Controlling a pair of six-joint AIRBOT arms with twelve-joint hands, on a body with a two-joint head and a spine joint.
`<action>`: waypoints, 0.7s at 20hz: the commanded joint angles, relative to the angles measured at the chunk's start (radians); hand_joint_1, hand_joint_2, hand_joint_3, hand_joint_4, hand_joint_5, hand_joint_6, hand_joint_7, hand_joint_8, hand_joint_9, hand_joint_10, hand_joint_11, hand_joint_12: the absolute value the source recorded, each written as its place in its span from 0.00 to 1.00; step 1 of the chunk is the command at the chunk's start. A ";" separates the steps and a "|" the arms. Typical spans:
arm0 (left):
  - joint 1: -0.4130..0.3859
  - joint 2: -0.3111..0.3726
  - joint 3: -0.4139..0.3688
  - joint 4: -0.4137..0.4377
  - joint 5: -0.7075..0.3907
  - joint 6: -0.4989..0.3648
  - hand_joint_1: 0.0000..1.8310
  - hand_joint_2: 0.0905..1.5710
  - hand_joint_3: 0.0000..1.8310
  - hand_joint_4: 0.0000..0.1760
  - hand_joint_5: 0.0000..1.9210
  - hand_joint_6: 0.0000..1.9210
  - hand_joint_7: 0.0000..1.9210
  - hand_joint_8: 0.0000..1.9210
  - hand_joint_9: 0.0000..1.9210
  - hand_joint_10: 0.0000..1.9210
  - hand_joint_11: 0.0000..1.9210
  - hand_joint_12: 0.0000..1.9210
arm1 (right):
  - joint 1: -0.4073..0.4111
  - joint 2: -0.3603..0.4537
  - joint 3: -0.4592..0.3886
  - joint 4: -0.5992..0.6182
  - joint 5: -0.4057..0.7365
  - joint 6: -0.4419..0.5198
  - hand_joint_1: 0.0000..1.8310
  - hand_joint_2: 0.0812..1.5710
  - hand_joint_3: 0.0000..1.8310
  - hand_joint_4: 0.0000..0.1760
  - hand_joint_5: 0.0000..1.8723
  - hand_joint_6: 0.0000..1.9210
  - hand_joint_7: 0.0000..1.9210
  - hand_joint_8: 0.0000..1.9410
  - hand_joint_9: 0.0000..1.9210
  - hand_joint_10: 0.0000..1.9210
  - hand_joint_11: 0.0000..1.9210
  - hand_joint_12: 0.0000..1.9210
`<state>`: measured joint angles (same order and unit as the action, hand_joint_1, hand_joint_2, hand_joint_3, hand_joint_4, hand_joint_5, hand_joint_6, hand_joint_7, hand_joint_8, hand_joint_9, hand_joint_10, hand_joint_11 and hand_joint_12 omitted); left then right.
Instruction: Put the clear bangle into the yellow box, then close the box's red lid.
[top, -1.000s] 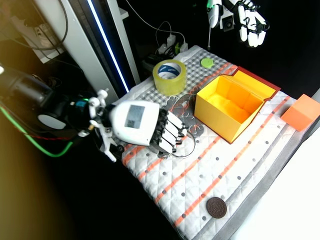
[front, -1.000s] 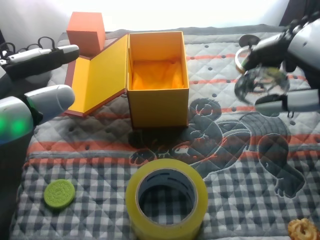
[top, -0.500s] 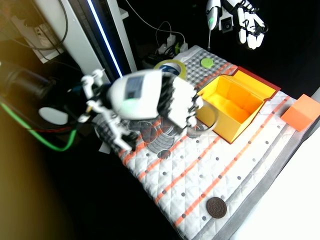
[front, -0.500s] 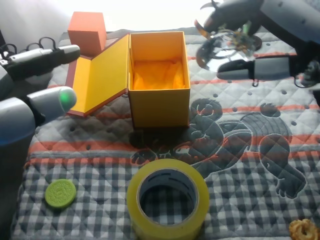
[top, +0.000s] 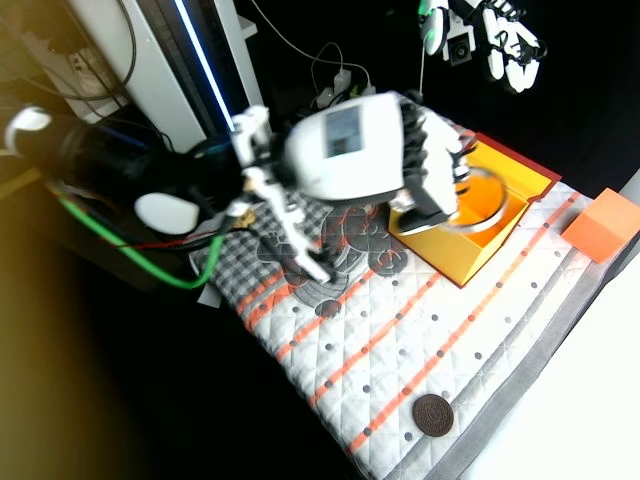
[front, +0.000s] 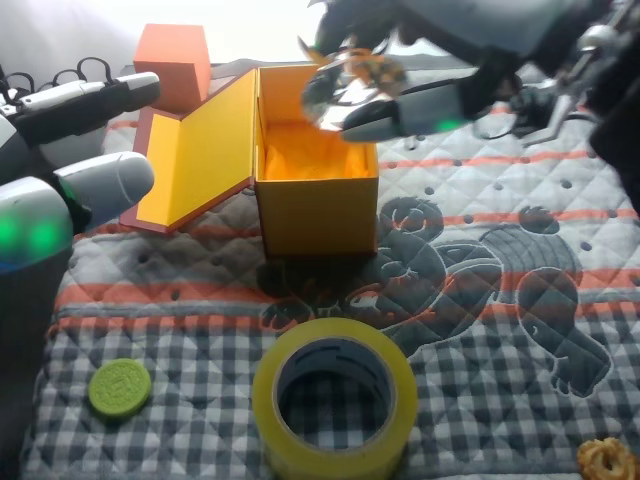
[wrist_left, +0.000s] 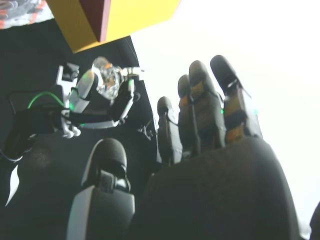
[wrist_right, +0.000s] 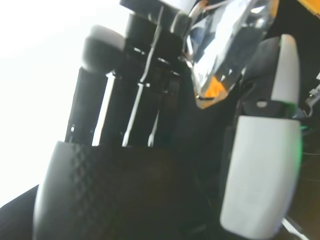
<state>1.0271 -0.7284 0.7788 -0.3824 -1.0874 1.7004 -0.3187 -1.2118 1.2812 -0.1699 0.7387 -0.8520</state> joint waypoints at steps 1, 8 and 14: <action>-0.016 -0.006 0.009 0.014 -0.119 -0.007 0.03 0.78 0.00 1.00 0.17 0.00 0.19 0.00 0.20 0.00 0.00 0.46 | 0.023 0.003 0.011 0.028 0.128 0.003 0.69 0.65 0.00 0.00 0.53 0.48 0.69 0.23 0.74 0.01 0.69 0.19; -0.022 -0.017 0.018 0.018 -0.120 -0.027 0.04 0.77 0.00 1.00 0.18 0.00 0.20 0.00 0.22 0.00 0.00 0.44 | 0.023 -0.078 0.057 0.057 0.099 0.003 0.71 0.63 0.00 0.00 0.58 0.36 0.70 0.26 0.79 0.00 0.67 0.38; -0.022 -0.022 0.020 0.018 -0.120 -0.034 0.04 0.78 0.00 1.00 0.18 0.00 0.21 0.00 0.22 0.00 0.00 0.45 | 0.017 -0.100 0.057 0.069 0.099 0.003 0.62 0.66 0.00 0.00 0.58 0.42 0.61 0.97 0.72 1.00 0.76 1.00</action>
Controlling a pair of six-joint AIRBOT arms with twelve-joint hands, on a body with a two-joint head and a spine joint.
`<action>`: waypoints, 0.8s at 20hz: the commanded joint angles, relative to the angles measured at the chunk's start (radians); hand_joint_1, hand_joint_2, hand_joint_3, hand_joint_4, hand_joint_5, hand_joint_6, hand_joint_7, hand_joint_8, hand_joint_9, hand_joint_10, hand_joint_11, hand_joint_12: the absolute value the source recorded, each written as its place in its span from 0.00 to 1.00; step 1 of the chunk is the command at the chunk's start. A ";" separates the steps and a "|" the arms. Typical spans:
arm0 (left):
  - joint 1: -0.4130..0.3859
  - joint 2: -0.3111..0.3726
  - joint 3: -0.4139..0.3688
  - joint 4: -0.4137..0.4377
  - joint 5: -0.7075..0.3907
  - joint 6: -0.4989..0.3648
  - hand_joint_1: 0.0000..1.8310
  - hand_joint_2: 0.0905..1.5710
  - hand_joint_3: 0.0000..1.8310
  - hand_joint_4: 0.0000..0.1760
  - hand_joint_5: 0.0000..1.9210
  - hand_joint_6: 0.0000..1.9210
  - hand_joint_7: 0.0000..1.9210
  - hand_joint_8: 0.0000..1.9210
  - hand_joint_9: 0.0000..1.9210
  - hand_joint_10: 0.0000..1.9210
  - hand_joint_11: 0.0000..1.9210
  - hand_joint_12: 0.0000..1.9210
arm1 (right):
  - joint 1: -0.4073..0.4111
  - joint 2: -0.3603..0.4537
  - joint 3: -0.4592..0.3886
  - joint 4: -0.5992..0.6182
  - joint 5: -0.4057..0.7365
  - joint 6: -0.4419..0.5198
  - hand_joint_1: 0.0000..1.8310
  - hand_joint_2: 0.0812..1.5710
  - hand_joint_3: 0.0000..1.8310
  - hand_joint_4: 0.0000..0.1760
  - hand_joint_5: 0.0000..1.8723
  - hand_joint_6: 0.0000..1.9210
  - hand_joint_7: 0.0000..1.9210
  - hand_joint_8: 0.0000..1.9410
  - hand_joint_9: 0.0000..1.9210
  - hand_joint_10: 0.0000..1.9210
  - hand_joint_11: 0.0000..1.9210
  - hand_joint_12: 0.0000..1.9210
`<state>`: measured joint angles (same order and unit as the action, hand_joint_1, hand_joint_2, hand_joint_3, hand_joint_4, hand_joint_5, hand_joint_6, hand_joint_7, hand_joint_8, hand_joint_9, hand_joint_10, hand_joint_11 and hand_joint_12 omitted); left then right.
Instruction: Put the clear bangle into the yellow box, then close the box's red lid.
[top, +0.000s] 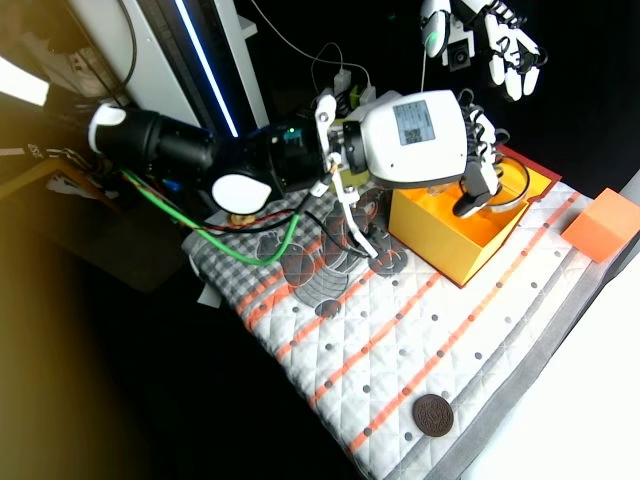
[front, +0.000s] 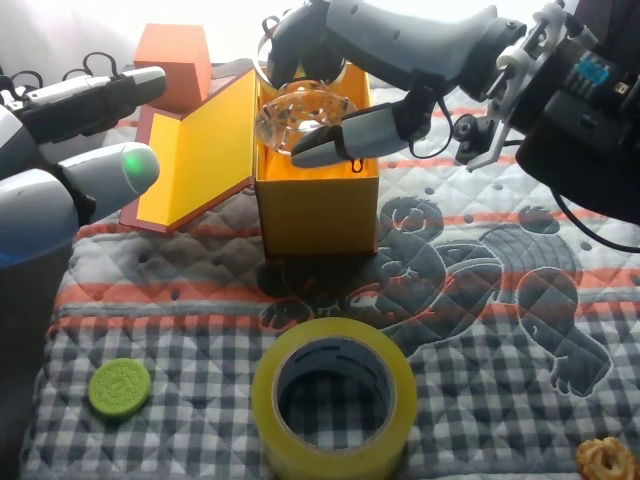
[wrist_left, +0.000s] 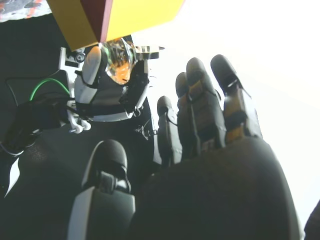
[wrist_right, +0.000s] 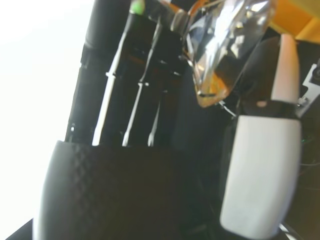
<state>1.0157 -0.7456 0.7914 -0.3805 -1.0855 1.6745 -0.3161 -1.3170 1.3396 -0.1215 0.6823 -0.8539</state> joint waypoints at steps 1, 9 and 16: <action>-0.011 -0.005 0.007 0.016 -0.122 -0.009 0.05 0.78 0.00 1.00 0.19 0.00 0.21 0.00 0.23 0.00 0.00 0.45 | 0.010 0.005 -0.002 0.023 0.155 0.005 0.58 0.67 0.00 0.49 0.56 0.45 0.39 0.50 0.35 0.69 0.27 0.95; -0.011 -0.007 0.007 0.015 -0.118 -0.014 0.03 0.78 0.00 1.00 0.17 0.00 0.20 0.00 0.22 0.00 0.00 0.45 | -0.026 0.013 -0.002 0.062 0.155 0.005 0.48 0.65 0.00 0.00 0.49 0.07 0.49 0.00 0.49 0.12 0.30 0.71; -0.015 -0.008 0.008 0.016 -0.116 -0.014 0.03 0.78 0.00 1.00 0.17 0.00 0.20 0.00 0.22 0.00 0.00 0.44 | -0.033 0.011 0.003 0.079 0.155 0.005 0.29 0.59 0.00 0.00 0.25 0.00 0.25 0.00 0.37 0.00 0.22 0.67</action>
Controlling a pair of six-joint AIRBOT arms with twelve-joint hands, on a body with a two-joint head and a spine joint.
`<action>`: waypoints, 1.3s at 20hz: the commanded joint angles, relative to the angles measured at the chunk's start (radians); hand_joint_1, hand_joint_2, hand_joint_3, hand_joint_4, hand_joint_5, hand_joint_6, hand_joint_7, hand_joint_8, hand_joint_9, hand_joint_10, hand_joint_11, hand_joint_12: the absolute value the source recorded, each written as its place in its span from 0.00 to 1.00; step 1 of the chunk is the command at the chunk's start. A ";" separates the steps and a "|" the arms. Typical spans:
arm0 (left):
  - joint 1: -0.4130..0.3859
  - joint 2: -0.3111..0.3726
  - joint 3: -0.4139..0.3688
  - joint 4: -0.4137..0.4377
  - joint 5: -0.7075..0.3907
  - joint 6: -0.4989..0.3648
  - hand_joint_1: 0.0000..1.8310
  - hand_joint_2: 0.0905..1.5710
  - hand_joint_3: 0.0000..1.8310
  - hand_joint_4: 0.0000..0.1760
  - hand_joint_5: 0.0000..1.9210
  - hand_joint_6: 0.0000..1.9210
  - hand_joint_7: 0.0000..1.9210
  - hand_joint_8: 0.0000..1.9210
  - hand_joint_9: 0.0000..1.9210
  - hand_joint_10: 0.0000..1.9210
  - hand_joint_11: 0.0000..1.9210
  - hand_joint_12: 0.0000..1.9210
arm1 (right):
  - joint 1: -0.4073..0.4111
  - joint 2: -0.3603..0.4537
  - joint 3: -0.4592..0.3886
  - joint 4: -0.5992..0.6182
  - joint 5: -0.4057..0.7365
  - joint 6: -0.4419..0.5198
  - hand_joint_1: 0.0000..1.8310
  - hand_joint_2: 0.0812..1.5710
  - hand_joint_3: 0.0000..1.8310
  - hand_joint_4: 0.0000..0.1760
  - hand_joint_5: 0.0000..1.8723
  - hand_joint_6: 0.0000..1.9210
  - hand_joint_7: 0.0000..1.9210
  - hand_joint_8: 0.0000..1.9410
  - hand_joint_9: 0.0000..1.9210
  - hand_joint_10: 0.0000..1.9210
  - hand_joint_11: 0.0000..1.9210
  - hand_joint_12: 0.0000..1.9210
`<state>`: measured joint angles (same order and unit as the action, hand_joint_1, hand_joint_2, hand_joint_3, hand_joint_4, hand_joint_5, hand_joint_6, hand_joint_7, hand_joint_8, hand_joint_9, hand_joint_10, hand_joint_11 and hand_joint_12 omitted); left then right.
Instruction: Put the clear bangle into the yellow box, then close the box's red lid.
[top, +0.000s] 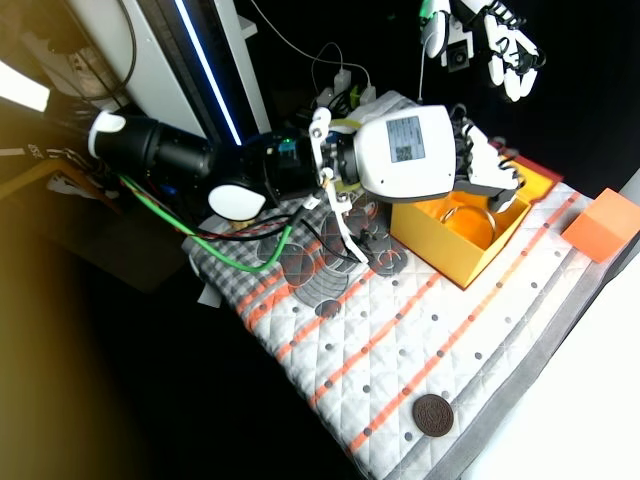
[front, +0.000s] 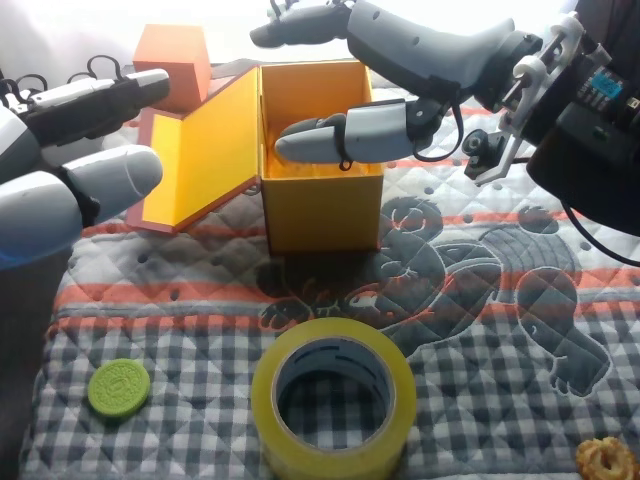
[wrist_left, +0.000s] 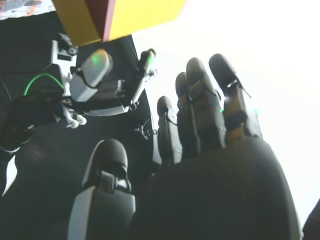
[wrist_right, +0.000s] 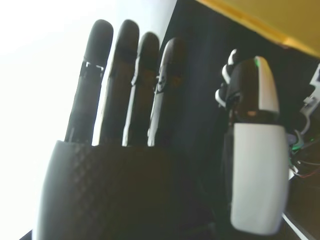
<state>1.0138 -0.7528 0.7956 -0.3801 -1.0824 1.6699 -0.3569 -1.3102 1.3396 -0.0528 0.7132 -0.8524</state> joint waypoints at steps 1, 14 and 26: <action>-0.014 -0.002 0.004 0.015 -0.118 -0.009 0.03 0.78 0.00 1.00 0.17 0.00 0.19 0.00 0.22 0.00 0.00 0.44 | 0.008 0.008 0.003 0.012 0.125 0.004 0.27 0.58 0.00 0.00 0.18 0.00 0.22 0.00 0.36 0.00 0.22 0.69; 0.128 0.131 -0.083 0.027 -0.162 -0.056 0.05 0.77 0.00 1.00 0.18 0.00 0.20 0.00 0.20 0.00 0.00 0.43 | -0.198 0.323 -0.181 0.061 0.409 0.003 0.15 0.59 0.00 0.57 0.04 0.00 0.05 0.00 0.06 0.01 0.00 0.24; 0.128 0.098 -0.042 0.081 0.101 0.019 0.02 0.77 0.00 1.00 0.18 0.00 0.31 0.00 0.32 0.01 0.00 0.48 | -0.277 0.349 -0.204 0.128 0.424 0.002 0.16 0.61 0.00 0.73 0.04 0.00 0.05 0.00 0.10 0.01 0.00 0.42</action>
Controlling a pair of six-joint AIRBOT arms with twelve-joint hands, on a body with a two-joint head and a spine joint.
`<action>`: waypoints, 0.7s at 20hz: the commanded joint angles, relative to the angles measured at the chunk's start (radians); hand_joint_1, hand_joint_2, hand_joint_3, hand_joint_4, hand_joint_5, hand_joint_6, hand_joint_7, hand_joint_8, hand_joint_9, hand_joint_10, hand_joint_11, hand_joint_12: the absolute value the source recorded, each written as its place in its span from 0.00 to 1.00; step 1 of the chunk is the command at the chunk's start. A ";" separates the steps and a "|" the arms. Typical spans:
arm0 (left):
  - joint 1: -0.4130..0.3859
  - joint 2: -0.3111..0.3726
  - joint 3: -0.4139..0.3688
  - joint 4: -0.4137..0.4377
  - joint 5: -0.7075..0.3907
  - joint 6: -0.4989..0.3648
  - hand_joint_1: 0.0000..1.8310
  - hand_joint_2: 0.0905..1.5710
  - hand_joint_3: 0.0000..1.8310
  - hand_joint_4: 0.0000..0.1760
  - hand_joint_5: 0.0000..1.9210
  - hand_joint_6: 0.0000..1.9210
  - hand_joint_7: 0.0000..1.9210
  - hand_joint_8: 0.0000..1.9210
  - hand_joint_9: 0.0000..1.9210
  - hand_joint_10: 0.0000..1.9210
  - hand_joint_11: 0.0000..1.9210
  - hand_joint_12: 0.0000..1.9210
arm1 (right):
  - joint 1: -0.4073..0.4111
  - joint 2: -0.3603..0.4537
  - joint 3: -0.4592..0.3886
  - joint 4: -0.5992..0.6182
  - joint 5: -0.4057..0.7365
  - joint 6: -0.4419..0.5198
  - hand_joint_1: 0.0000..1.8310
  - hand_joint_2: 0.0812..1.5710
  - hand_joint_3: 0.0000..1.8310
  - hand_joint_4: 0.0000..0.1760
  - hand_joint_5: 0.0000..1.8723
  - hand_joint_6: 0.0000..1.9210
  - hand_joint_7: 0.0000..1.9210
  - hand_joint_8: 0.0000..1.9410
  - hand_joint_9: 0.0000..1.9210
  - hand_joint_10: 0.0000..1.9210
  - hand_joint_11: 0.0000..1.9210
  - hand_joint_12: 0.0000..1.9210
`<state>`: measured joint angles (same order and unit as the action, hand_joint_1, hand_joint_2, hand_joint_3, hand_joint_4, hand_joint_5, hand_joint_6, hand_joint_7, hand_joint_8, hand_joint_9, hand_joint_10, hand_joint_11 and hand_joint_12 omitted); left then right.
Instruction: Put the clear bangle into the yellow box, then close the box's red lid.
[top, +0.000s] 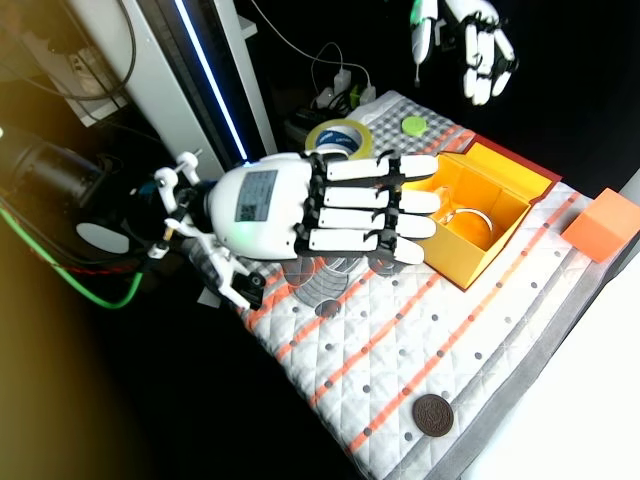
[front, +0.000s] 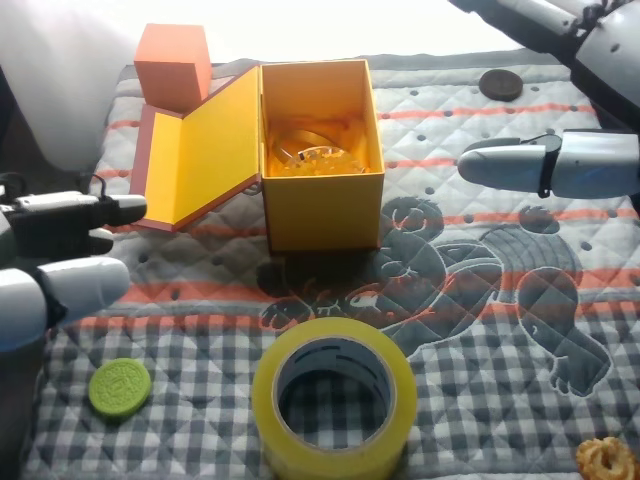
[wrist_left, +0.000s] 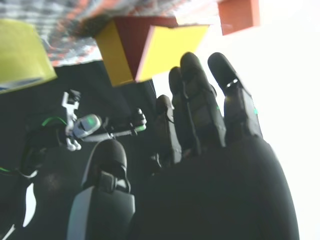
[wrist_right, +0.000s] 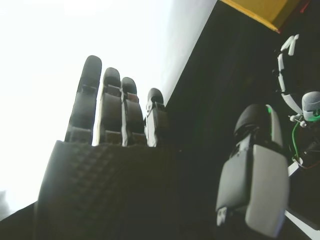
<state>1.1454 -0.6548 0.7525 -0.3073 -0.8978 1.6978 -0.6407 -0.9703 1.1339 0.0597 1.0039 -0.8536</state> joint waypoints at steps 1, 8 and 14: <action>-0.021 -0.012 0.006 0.009 -0.053 0.026 0.02 0.77 0.00 1.00 0.18 0.00 0.30 0.00 0.31 0.01 0.00 0.47 | 0.005 0.016 -0.003 0.015 0.139 0.003 0.16 0.62 0.00 0.69 0.04 0.00 0.05 0.00 0.11 0.00 0.00 0.46; -0.101 -0.087 0.057 0.035 0.100 0.082 0.07 0.76 0.00 1.00 0.21 0.00 0.31 0.00 0.29 0.00 0.00 0.50 | -0.036 0.102 -0.059 0.007 0.183 -0.001 0.12 0.68 0.00 0.68 0.03 0.00 0.07 0.00 0.04 0.00 0.00 0.16; -0.117 -0.117 0.085 0.022 0.127 0.083 0.12 0.73 0.00 1.00 0.17 0.00 0.26 0.00 0.24 0.00 0.00 0.41 | -0.057 0.116 -0.076 0.008 0.207 -0.006 0.09 0.66 0.00 0.79 0.04 0.00 0.06 0.00 0.02 0.00 0.00 0.02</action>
<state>1.0348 -0.7738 0.8402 -0.2935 -0.6708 1.7840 -0.7033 -0.8585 1.0584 0.0521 1.0855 -0.8616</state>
